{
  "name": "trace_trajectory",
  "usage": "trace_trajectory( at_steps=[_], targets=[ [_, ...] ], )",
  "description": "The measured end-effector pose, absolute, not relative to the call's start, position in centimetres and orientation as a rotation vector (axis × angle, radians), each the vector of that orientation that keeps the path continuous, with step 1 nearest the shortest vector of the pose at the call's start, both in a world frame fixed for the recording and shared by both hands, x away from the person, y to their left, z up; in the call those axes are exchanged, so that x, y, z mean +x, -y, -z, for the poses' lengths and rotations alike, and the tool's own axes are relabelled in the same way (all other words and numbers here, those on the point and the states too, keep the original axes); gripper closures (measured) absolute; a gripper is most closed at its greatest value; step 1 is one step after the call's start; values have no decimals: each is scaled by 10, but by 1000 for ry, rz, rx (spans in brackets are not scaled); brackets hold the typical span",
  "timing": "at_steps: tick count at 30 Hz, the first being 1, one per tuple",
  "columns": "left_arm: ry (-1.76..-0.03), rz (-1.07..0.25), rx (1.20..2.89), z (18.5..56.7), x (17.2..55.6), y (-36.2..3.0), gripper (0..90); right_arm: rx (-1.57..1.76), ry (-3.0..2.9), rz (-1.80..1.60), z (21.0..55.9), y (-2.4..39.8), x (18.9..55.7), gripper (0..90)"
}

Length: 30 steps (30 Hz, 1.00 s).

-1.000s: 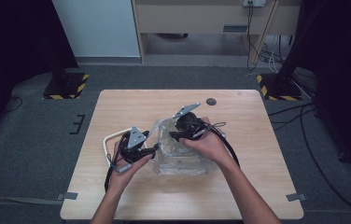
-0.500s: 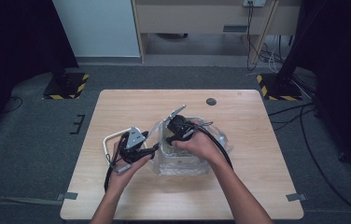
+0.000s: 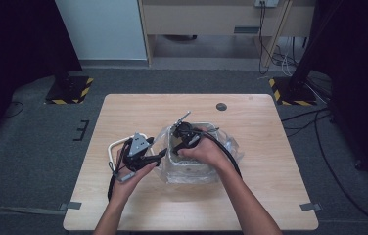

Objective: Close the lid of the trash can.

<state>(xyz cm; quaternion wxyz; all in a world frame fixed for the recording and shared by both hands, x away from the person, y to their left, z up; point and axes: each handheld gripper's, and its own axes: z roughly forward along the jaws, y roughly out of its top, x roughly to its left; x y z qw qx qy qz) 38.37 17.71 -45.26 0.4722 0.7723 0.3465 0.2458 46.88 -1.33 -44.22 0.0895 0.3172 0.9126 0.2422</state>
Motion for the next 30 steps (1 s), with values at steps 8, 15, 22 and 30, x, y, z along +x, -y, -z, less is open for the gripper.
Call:
trace_trajectory(
  at_steps=[8, 15, 22, 30],
  targets=[
    [-853, -591, 1887, 453, 384, -179, 315, 922, -2688, -685, 447, 12, 471, 224],
    [-853, -582, 1869, 450, 383, -181, 289, 951, -2657, -641, 449, 14, 474, 198],
    [-829, -576, 1854, 443, 380, -181, 257, 972, -2649, -614, 451, 15, 477, 180],
    [-811, -603, 1833, 436, 379, -180, 256, 961, -2649, -642, 446, 16, 475, 167]
  ],
)
